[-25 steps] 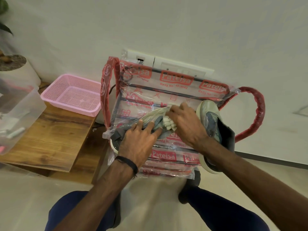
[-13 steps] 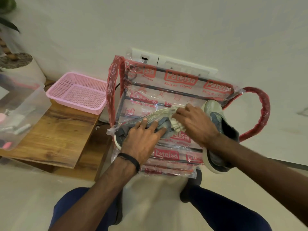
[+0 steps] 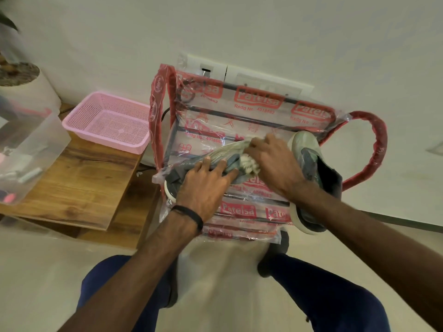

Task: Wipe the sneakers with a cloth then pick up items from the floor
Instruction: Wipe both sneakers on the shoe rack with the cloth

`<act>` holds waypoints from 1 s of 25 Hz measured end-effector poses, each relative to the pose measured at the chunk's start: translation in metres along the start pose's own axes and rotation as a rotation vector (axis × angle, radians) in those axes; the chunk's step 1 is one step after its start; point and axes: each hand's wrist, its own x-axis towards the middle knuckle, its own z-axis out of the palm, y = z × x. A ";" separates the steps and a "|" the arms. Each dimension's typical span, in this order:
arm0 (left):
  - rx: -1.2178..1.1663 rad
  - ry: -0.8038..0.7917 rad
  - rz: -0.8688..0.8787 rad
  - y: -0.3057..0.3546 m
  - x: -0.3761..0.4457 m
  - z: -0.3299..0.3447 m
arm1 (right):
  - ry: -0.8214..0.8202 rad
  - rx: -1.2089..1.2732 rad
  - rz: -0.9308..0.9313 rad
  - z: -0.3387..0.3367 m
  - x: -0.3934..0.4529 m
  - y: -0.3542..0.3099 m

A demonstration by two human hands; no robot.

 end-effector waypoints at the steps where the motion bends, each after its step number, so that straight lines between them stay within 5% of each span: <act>1: 0.003 0.007 0.002 -0.002 -0.001 0.001 | 0.006 0.020 -0.126 0.003 -0.005 -0.003; 3: 0.006 0.023 0.010 -0.001 0.001 0.000 | -0.029 0.002 -0.160 -0.002 -0.003 0.008; 7: 0.008 0.024 -0.004 0.010 0.010 -0.005 | -0.035 -0.056 0.171 0.000 0.013 0.004; 12: 0.014 0.023 0.014 0.002 0.001 -0.002 | -0.054 -0.066 -0.161 -0.005 -0.002 0.009; 16: -0.009 -0.003 0.002 0.007 0.006 -0.004 | -0.054 -0.054 0.097 -0.011 0.010 0.023; 20: 0.013 0.003 -0.003 0.003 0.000 0.000 | -0.076 -0.031 -0.249 -0.006 -0.006 0.014; 23: 0.008 -0.013 0.010 0.006 0.005 -0.002 | -0.063 -0.069 0.036 -0.013 0.007 0.039; 25: 0.005 -0.021 0.006 0.006 0.004 -0.003 | -0.053 -0.033 0.006 -0.011 0.007 0.028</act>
